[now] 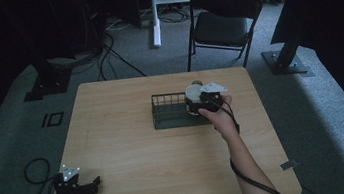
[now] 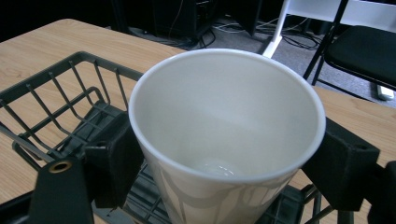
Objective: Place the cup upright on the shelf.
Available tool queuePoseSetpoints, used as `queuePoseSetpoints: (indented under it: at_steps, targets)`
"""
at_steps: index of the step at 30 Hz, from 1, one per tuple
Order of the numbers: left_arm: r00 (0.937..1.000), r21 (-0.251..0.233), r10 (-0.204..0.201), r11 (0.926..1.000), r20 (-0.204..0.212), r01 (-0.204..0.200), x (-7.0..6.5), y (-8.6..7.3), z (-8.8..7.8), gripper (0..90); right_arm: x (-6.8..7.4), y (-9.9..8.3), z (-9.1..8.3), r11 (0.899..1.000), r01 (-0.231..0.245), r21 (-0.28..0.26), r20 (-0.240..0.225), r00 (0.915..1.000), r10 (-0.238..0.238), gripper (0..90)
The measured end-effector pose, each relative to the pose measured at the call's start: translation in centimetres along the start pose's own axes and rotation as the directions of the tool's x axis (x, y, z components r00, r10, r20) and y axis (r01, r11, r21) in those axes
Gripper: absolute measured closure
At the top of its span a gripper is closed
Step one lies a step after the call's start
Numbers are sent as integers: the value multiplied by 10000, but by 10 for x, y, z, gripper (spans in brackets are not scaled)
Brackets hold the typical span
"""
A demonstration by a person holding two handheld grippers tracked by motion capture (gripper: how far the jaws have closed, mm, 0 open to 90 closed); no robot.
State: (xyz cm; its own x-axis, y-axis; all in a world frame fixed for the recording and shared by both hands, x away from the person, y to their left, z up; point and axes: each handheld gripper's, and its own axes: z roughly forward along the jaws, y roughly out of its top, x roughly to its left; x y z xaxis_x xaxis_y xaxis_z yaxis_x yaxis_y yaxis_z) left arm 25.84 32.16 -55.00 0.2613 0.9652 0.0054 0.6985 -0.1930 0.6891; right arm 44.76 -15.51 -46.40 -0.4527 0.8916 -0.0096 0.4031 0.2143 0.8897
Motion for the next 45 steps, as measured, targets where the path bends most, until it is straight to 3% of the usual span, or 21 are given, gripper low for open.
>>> queuePoseSetpoints:
  at_steps: [5, 8, 17, 29, 39, 45]
  targets:
    - [10000, 11, 3, 10000, 0, -3, 0, 0, 0, 9, -1, 0, -1, 9997, 242, -46, 21, 9997, -242, 170]
    - [10000, 11, 2, 10000, -1, -2, 0, 0, 0, 9, -2, 1, -5, 9998, 124, -127, -29, 9999, -124, 130]
    - [10000, 11, 4, 10000, 0, -4, 0, 0, 0, 9, -5, 0, -16, 9998, 112, -158, -111, 9999, -114, 129]
    - [10000, 11, 4, 10000, 0, -4, 0, 0, 0, 9, -7, -14, -31, 9999, 89, -126, 32, 10000, -89, 129]
    - [10000, 10, 2, 10000, -1, -2, 0, 0, 0, 9, -14, -28, -51, 9984, -380, -420, 70, 9992, 383, 130]
    - [10000, 11, 2, 10000, 1, -2, 0, 0, 0, 9, -18, -39, -60, 9986, -391, -355, 149, 9991, 397, 130]
